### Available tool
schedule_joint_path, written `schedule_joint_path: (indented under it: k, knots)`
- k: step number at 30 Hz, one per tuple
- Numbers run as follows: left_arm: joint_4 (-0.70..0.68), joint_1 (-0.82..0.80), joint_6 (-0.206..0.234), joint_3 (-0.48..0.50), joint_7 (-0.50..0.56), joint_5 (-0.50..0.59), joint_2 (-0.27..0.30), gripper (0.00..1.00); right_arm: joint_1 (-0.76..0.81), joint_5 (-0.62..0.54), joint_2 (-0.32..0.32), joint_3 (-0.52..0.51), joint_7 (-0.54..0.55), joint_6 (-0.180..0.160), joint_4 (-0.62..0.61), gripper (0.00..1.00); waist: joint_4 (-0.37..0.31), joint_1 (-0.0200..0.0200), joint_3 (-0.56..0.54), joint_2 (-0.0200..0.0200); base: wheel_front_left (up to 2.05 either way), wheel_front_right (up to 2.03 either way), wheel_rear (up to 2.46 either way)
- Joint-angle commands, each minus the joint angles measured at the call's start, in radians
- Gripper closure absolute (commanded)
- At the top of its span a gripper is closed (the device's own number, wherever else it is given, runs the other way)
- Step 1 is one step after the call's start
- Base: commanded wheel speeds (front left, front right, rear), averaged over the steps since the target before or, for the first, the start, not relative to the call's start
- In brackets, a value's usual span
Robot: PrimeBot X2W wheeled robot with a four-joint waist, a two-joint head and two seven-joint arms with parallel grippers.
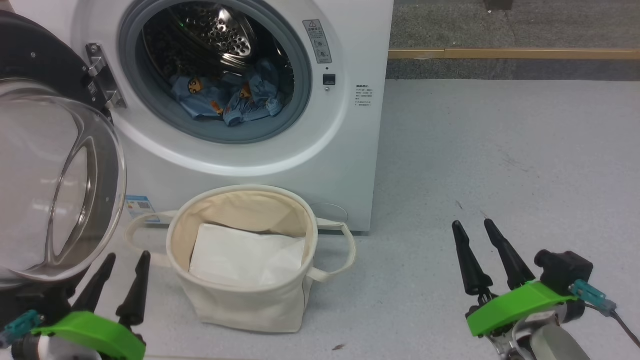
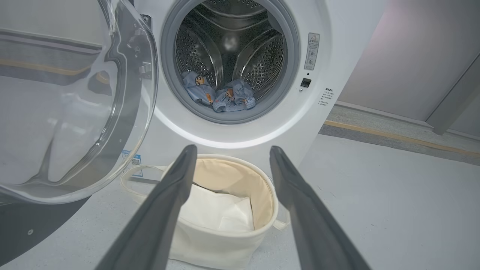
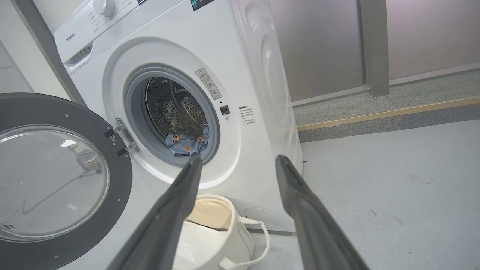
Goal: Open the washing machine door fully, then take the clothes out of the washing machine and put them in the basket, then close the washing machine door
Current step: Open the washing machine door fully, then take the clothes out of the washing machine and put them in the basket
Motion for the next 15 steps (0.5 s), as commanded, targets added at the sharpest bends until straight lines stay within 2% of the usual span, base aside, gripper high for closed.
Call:
schedule_joint_path:
  k: [1, 15]
  knots:
    - [-0.032, -0.034, 0.003, 0.038, -0.001, 0.009, 0.043, 0.0, -0.037, 0.002, -0.01, 0.02, -0.012, 0.0, -0.03, 0.0, -0.001, 0.0, 0.0, -0.0001, 0.0, 0.0, 0.0]
    - [-0.026, -0.071, 0.02, 0.003, -0.008, 0.053, 0.043, 0.0, -0.026, -0.005, -0.007, -0.004, -0.012, 0.0, -0.029, 0.0, 0.006, 0.0, 0.001, -0.0001, 0.0, 0.0, 0.0]
